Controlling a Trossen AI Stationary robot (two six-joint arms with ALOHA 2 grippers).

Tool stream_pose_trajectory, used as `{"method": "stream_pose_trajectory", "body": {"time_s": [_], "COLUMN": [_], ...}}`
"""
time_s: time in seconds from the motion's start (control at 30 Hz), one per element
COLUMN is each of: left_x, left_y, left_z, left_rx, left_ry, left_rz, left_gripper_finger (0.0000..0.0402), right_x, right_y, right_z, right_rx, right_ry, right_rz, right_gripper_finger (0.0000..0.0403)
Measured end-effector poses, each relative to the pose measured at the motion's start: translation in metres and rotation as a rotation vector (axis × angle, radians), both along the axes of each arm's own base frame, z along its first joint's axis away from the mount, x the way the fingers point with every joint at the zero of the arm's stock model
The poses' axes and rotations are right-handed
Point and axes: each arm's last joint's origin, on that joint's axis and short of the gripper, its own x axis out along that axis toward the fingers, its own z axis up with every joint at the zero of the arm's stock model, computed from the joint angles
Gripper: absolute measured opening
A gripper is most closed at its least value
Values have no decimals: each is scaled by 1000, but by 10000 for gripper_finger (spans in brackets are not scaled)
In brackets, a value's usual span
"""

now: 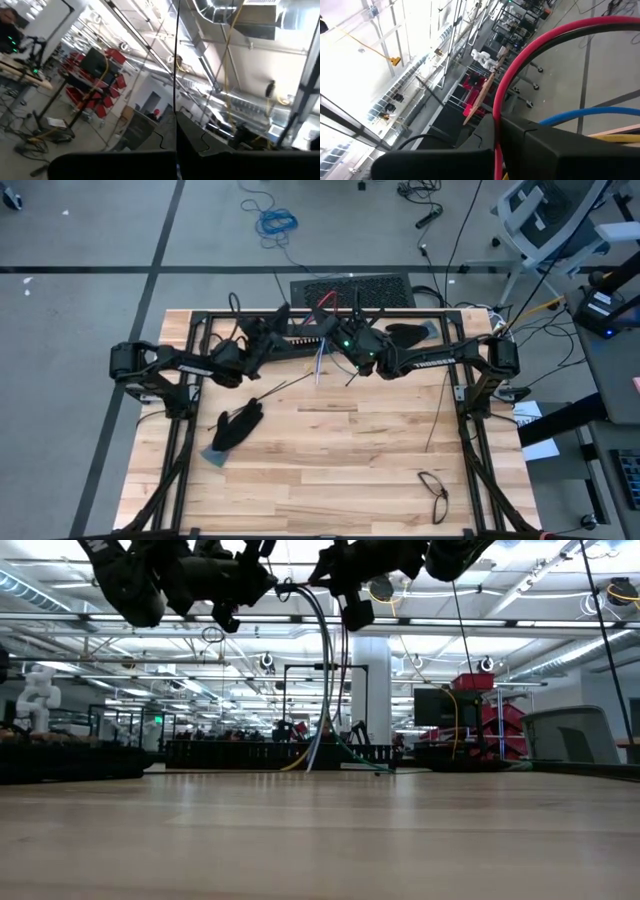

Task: Ziptie cables
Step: Wrap the cable wires using a zip tie

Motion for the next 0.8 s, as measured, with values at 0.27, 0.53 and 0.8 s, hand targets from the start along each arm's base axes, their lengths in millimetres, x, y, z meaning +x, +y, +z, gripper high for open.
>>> {"method": "stream_pose_trajectory", "body": {"time_s": [0.27, 0.53, 0.8], "left_x": [-1, -1, 10], "left_y": [4, 3, 5], "left_z": [0, 1, 19], "left_rx": [-26, -9, 16], "left_ry": [-30, -39, -46], "left_rz": [-19, -43, -65], "left_gripper_finger": [0, 0, 0], "right_x": [0, 1, 2], "right_y": [1, 4, 6], "right_z": [1, 1, 0], "right_rx": [-3, -15, -12], "right_ry": [-11, -2, 10], "right_rz": [29, 52, 64], "right_gripper_finger": [0, 0, 0]}}
